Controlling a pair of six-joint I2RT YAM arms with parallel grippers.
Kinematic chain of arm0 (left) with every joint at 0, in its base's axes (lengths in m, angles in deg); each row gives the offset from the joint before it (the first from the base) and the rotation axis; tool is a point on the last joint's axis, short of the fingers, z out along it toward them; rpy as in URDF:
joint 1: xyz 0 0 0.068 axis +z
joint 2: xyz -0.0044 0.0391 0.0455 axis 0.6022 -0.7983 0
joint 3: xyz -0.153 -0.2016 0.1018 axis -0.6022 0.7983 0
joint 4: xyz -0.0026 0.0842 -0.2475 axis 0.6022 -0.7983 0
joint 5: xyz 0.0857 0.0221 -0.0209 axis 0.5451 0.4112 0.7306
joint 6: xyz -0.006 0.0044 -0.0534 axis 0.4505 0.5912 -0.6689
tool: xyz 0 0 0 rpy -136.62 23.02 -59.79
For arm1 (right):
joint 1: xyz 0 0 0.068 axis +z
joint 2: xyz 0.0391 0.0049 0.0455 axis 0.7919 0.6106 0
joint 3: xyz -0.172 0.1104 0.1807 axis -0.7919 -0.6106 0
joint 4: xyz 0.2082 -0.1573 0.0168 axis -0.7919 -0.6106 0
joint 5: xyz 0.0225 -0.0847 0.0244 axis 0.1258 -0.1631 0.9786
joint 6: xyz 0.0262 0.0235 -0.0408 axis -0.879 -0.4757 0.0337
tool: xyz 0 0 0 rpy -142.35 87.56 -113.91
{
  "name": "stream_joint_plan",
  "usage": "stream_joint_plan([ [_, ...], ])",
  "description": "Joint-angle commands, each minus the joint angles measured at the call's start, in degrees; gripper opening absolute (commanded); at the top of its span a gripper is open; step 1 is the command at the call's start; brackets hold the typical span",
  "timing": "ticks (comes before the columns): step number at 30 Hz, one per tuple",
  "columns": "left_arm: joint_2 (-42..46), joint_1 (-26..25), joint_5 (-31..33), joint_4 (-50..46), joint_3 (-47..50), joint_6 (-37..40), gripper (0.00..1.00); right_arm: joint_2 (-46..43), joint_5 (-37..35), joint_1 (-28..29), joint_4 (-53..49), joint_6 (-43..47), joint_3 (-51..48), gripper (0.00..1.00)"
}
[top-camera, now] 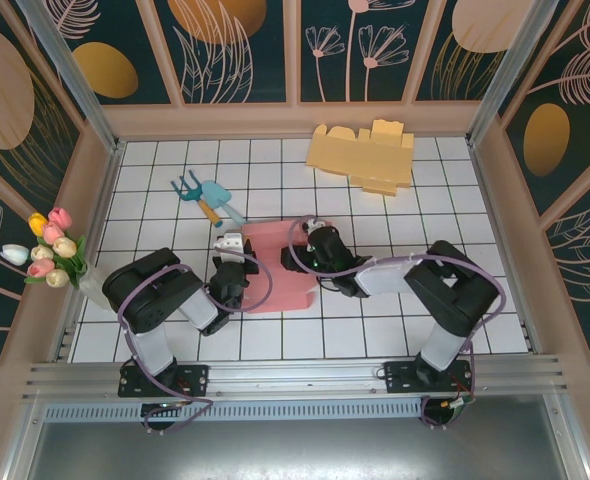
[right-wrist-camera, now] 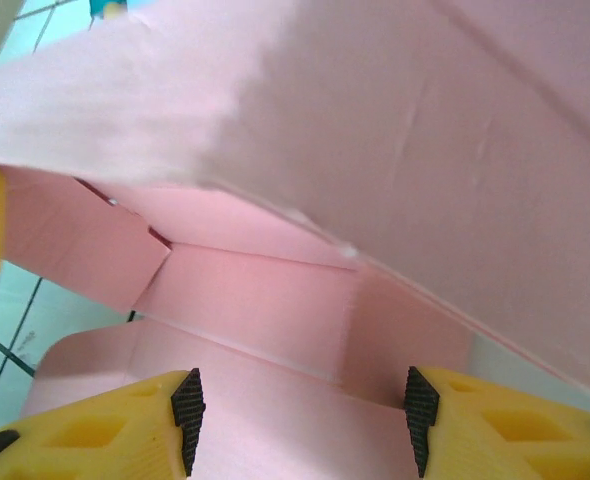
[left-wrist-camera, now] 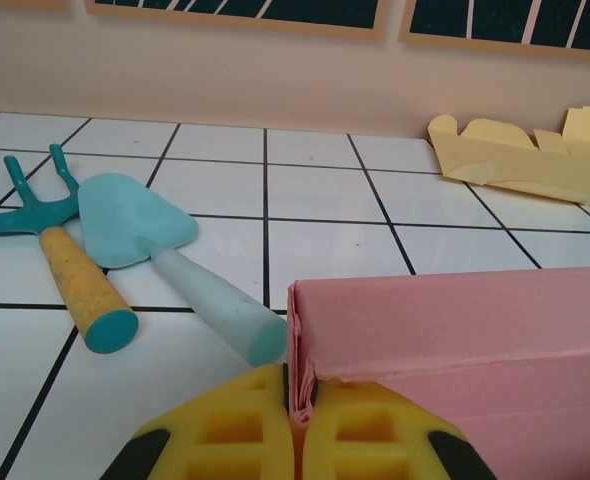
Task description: Fold the paper box
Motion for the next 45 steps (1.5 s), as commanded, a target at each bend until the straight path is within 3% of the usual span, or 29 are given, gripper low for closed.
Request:
stream_joint_plan([
  [1, -1.48, -0.42, -0.41, -3.10, -0.19, 0.17, 0.00, -7.75, -4.84, 0.44, -8.94, 5.62, 0.00, 0.59],
  [7, -1.47, -0.46, -0.36, -3.16, -0.17, 0.11, 0.00, -20.38, -16.22, 0.20, -26.14, 14.37, 2.89, 0.60],
  [11, -1.53, -0.39, -0.40, -3.36, -0.29, 0.13, 0.00, -25.02, -23.08, -3.20, -24.98, 27.59, 3.43, 0.64],
  [17, -1.32, -0.44, 0.11, -3.07, 0.20, -0.18, 0.00, -23.48, -6.69, -19.52, -19.61, 49.80, 6.75, 0.62],
  [20, -1.35, -0.46, -0.07, -3.74, -0.09, -0.28, 0.00, -20.09, -2.83, -23.18, -23.89, 63.49, 8.57, 0.61],
  [24, -1.52, -0.42, -0.58, -4.57, -0.69, 0.06, 0.00, -16.85, 2.09, -25.03, -26.02, 72.45, 7.82, 0.60],
  [31, -1.57, -0.46, -0.77, -4.00, -0.58, 0.15, 0.00, -12.77, 12.01, -29.06, -17.34, 75.35, 3.90, 0.59],
  [37, -1.70, -0.47, -0.75, -3.97, -0.71, 0.11, 0.00, -5.18, 11.87, -29.08, -15.14, 76.31, 5.68, 0.56],
  [45, -1.74, -0.47, -1.15, -4.49, -0.95, 0.40, 0.00, -1.88, 16.17, -28.17, -10.50, 76.68, 4.64, 0.56],
])
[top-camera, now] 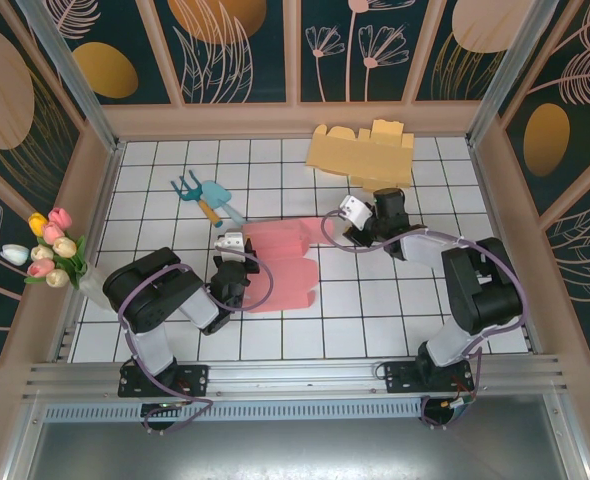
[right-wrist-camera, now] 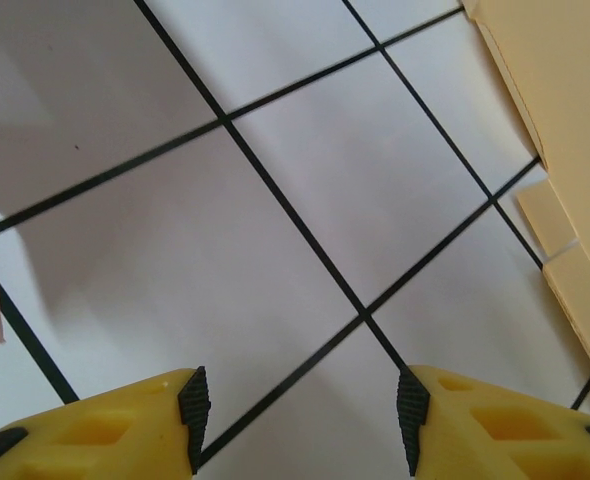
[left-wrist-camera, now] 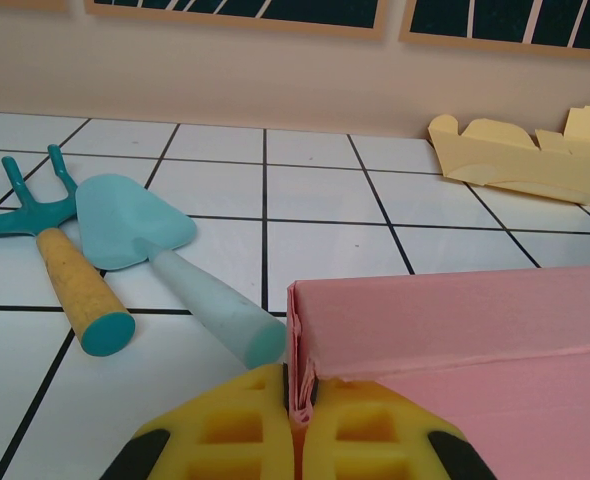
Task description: Fold the paper box
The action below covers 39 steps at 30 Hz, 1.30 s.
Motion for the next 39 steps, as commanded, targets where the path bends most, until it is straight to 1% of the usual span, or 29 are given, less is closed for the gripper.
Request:
stream_joint_plan([
  [1, -1.53, -0.45, -1.26, -4.01, -0.37, 0.45, 0.00, 0.75, 3.79, 1.26, 4.32, 1.65, -0.05, 0.56],
  [6, -1.47, -0.47, -1.21, -4.37, -0.52, 0.33, 0.00, 0.58, 6.04, 3.20, 4.18, 2.92, -0.08, 0.56],
  [11, -1.66, -0.40, -1.28, -5.00, -0.97, 0.41, 0.00, -2.59, 14.29, 4.16, 3.07, 6.67, -2.28, 0.56],
  [14, -1.59, -0.42, -1.39, -5.26, -1.12, 0.48, 0.00, -3.36, 15.98, 4.93, 2.15, 7.53, -2.52, 0.56],
  [22, -1.56, -0.46, -1.30, -5.43, -1.14, 0.40, 0.00, -1.67, 13.70, 9.56, 2.24, 6.87, -0.83, 0.56],
  [32, -1.57, -0.53, -1.41, -5.04, -0.96, 0.48, 0.00, 0.58, 12.57, 12.03, 3.47, 5.91, 0.31, 0.56],
  [36, -1.68, -0.54, -1.46, -5.08, -1.01, 0.57, 0.00, 1.69, 10.10, 12.50, 5.84, 3.74, 0.53, 0.56],
  [39, -1.68, -0.53, -1.53, -5.08, -0.96, 0.63, 0.00, 3.65, 6.23, 14.57, 5.06, -0.38, 2.85, 0.56],
])
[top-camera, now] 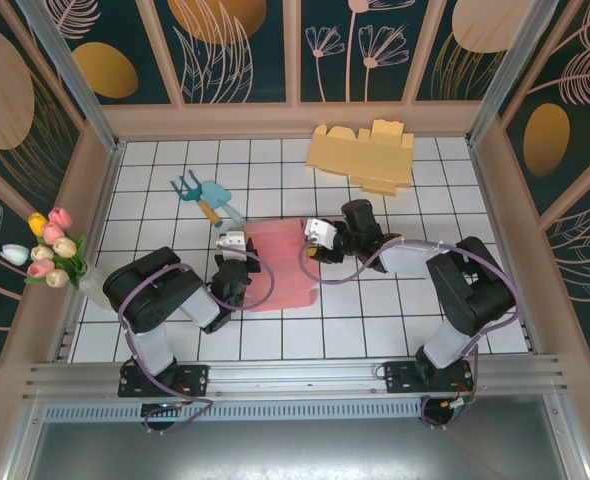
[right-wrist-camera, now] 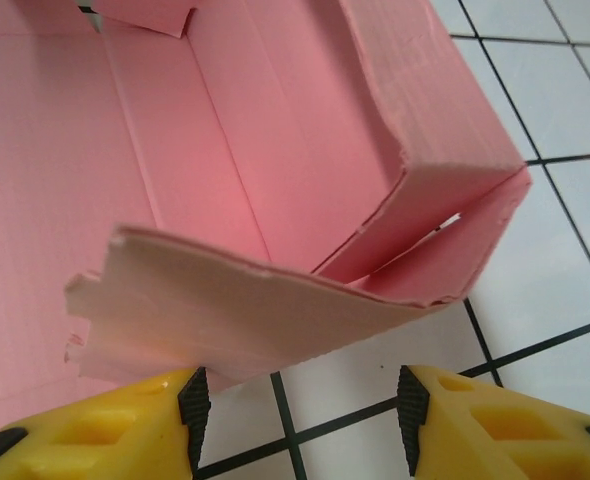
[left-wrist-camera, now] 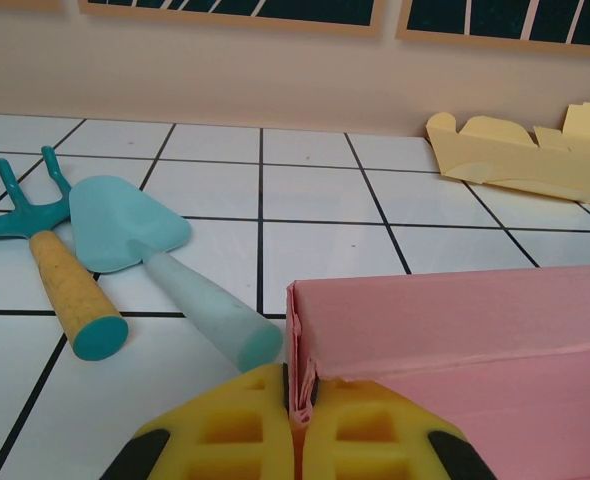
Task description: Fold the paper box
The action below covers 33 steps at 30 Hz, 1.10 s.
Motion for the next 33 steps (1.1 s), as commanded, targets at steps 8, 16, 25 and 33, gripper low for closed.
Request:
stream_joint_plan([
  [8, -1.64, -0.55, -1.39, -4.03, -0.10, 0.35, 0.00, 4.14, -5.53, 3.45, 1.97, -9.05, 5.27, 0.52],
  [16, -1.74, -0.54, -1.26, -4.68, -0.55, 0.35, 0.00, 6.70, -19.65, 6.87, 6.91, -21.90, 8.01, 0.48],
  [25, -1.71, -0.54, -0.65, -5.13, -0.68, 0.09, 0.00, 7.44, -29.20, 8.19, 12.87, -35.25, 7.49, 0.39],
  [33, -2.01, -0.56, 8.10, -15.57, -5.05, -5.27, 0.00, 10.78, -54.85, 13.38, 16.23, -41.90, 5.59, 0.37],
])
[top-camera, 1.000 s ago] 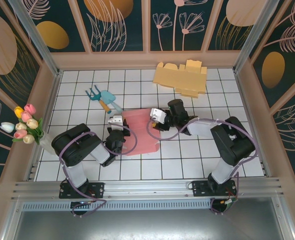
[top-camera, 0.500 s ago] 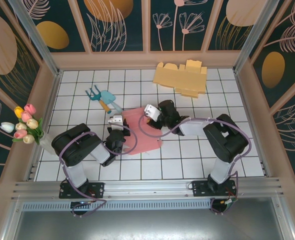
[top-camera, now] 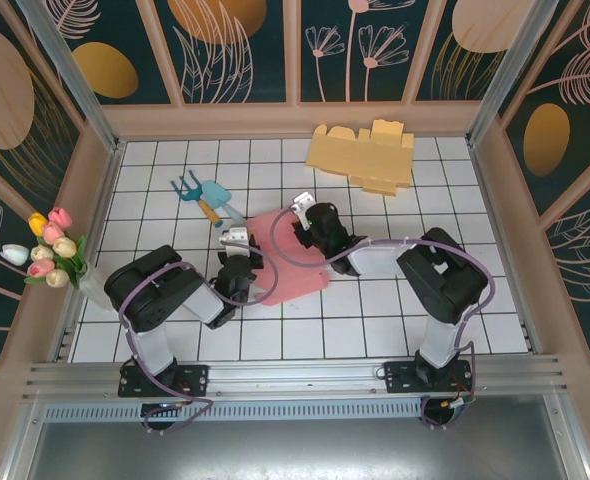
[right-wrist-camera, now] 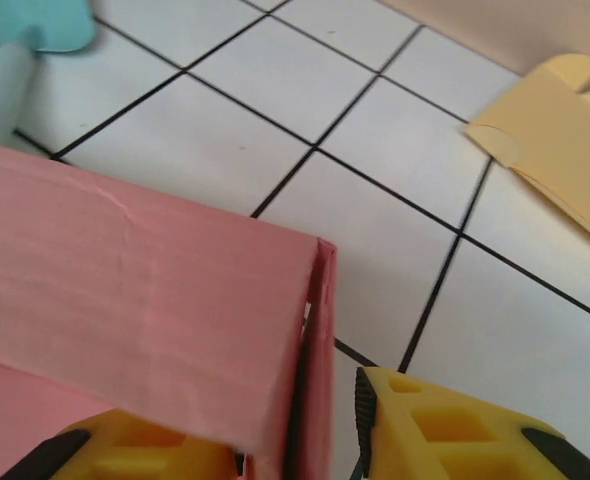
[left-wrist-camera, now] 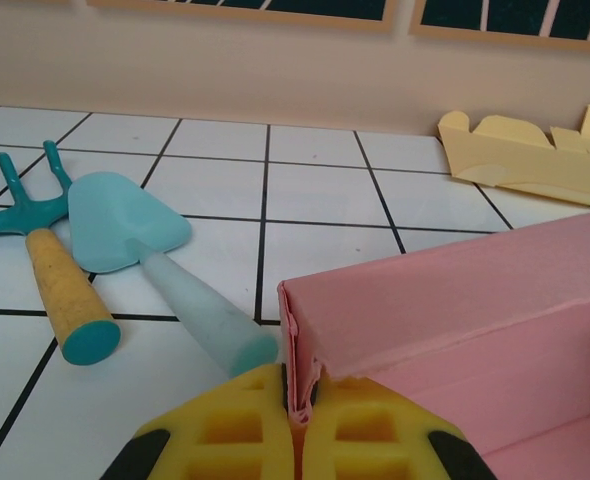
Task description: Fold the paper box
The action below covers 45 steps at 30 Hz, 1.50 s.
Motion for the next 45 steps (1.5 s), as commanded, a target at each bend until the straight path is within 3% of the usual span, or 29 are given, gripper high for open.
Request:
stream_joint_plan([
  [1, -1.53, -0.33, 6.71, -11.53, -1.66, -4.14, 0.00, 2.91, -20.31, 2.26, 4.95, -4.28, -1.55, 0.36],
  [5, -1.35, -0.27, 10.54, -15.05, -2.74, -7.23, 0.00, 3.71, -32.73, 1.82, 3.45, -11.32, -3.06, 0.35],
  [12, -2.01, -0.28, 11.04, -17.83, -4.51, -7.59, 0.00, 4.79, -36.47, 1.19, -3.35, -15.95, -1.55, 0.37],
  [15, -2.27, -0.28, 10.65, -18.14, -4.89, -7.30, 0.00, 4.66, -32.11, 1.32, -3.85, -16.97, -1.69, 0.40],
  [19, -2.34, -0.28, 9.76, -17.57, -4.90, -6.52, 0.00, 4.09, -17.37, 1.43, 0.41, -16.85, -4.09, 0.43],
  [22, -2.45, -0.27, 9.50, -17.42, -4.90, -6.30, 0.00, 5.08, -13.86, 1.71, 2.32, -17.33, -4.82, 0.44],
  [31, -2.45, -0.29, 9.28, -17.33, -4.90, -6.13, 0.00, 7.50, -19.45, 1.58, 3.73, -18.60, -3.89, 0.41],
  [40, -2.63, -0.28, 9.00, -17.64, -5.17, -5.88, 0.00, 7.25, -15.11, 1.54, 6.74, -15.08, -2.73, 0.42],
  [45, -2.61, -0.28, 9.18, -17.60, -5.16, -6.04, 0.00, 6.75, -19.33, 1.21, 4.57, -15.67, -1.95, 0.37],
])
